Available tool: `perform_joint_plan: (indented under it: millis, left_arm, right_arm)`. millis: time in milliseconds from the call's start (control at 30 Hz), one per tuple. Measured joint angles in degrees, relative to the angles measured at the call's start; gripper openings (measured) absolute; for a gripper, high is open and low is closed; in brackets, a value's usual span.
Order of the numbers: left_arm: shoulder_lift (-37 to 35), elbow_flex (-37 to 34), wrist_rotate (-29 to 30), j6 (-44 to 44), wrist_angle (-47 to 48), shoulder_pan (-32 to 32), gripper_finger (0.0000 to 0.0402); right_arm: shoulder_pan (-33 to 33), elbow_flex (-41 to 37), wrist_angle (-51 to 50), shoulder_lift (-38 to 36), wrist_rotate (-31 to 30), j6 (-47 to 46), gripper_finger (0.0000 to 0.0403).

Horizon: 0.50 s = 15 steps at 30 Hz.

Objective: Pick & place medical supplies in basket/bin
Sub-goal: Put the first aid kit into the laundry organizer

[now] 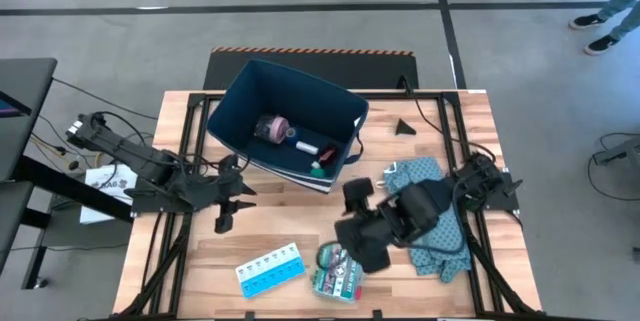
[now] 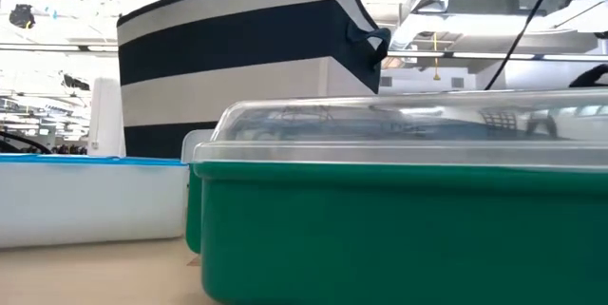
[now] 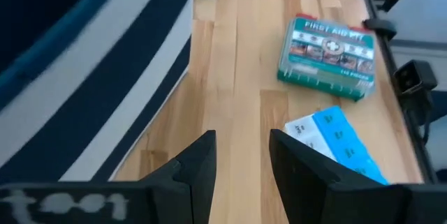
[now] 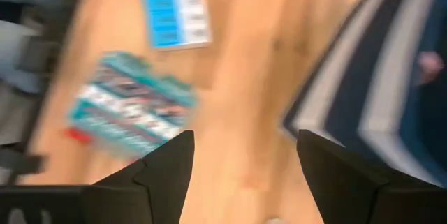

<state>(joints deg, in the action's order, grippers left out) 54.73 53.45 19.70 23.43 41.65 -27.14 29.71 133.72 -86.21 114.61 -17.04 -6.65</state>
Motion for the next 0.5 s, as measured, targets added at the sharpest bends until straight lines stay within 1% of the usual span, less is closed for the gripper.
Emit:
perform_joint_plan:
  millis: [100,300,367,500]
  left_arm:
    - [2.4,0.0,-0.2,-0.1,0.1,0.0,0.0122]
    - [8.3,0.0,-0.8,0.1,-1.4,0.0,0.0122]
    - [9.8,0.0,-2.9,0.1,-3.2,0.0,0.0122]
    - [11.1,0.0,-9.1,-1.3,-7.1,0.0,0.0122]
  right_arm:
    - [1.7,-1.1,0.0,0.0,0.5,-2.5,0.0249]
    - [3.9,-7.3,0.4,0.0,0.3,-6.3,0.0249]
    - [4.1,-10.7,2.2,0.0,0.7,-6.5,0.0249]
    - [4.6,-16.3,4.7,0.0,2.8,-6.7,0.0249]
